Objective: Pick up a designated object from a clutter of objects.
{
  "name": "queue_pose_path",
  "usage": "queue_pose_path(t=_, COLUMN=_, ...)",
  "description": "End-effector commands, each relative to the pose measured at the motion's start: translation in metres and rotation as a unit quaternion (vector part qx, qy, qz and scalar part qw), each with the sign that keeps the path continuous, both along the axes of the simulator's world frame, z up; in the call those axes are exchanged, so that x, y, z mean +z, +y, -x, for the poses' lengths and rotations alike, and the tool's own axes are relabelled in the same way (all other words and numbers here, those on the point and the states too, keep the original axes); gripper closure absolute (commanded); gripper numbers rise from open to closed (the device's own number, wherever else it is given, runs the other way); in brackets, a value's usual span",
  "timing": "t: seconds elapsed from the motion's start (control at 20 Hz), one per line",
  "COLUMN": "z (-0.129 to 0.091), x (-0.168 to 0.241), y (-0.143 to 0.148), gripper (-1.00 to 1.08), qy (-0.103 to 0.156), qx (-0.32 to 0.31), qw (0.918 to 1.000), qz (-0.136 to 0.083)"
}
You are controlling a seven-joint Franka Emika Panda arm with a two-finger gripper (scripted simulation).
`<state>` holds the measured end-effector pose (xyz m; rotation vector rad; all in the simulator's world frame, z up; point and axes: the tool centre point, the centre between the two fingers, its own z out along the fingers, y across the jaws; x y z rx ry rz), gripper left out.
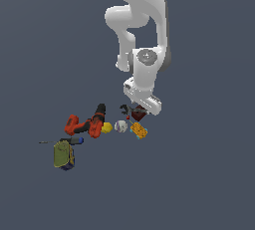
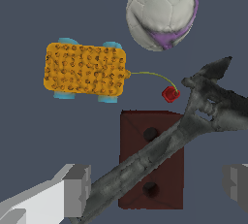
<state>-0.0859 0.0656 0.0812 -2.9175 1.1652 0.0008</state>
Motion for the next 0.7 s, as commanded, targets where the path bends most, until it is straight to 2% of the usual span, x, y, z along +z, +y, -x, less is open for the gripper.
queue_pose_path(t=0.0, z=0.002, x=-0.003, y=0.000, gripper=-0.92, qy=0.000, qx=-0.007, qw=1.0000, qz=0.000)
queue_pose_path(t=0.35, z=0.003, x=-0.006, y=0.001, gripper=-0.92, qy=0.000, qx=-0.008, qw=1.0000, qz=0.000)
queue_pose_path(t=0.65, z=0.004, x=-0.025, y=0.001, gripper=-0.92, qy=0.000, qx=-0.009, qw=1.0000, qz=0.000)
